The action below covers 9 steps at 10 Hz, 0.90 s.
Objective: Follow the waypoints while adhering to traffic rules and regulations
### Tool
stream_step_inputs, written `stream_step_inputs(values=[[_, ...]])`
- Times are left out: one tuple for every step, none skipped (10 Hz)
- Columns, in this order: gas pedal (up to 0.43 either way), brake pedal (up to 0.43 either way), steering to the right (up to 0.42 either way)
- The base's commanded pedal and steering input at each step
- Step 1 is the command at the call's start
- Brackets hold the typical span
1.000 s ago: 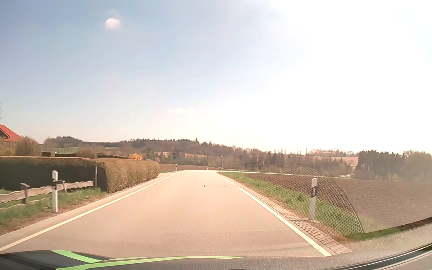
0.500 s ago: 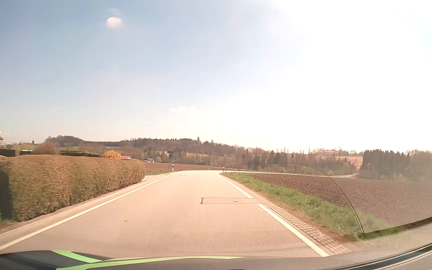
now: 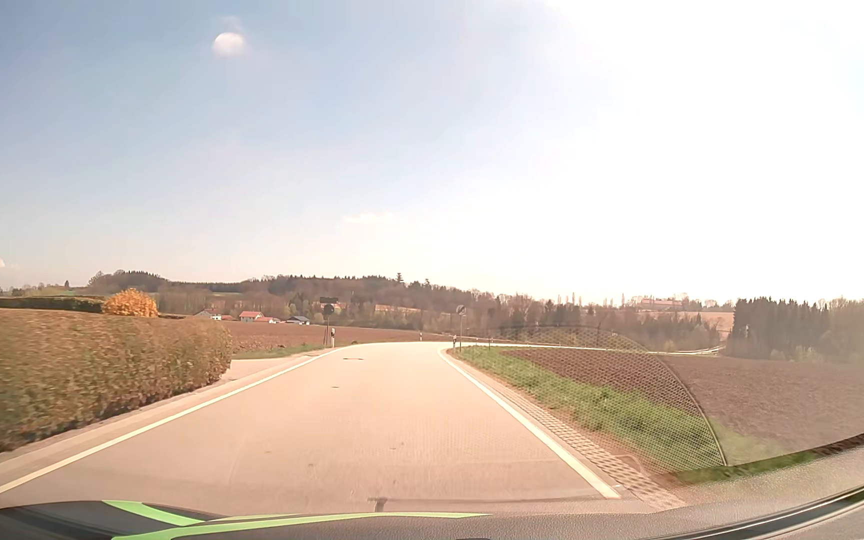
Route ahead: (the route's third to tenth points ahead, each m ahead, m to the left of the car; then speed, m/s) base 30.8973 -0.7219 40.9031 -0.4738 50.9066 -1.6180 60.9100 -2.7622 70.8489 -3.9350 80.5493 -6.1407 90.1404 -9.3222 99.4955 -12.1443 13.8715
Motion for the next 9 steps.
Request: stream_step_inputs(values=[[0.118,0.0,-0.008],[0.118,0.0,-0.01],[0.13,0.0,-0.012],[0.138,0.0,-0.013],[0.138,0.0,-0.013],[0.138,0.0,-0.01],[0.157,0.0,-0.01],[0.169,0.0,-0.01],[0.177,0.0,-0.01]])
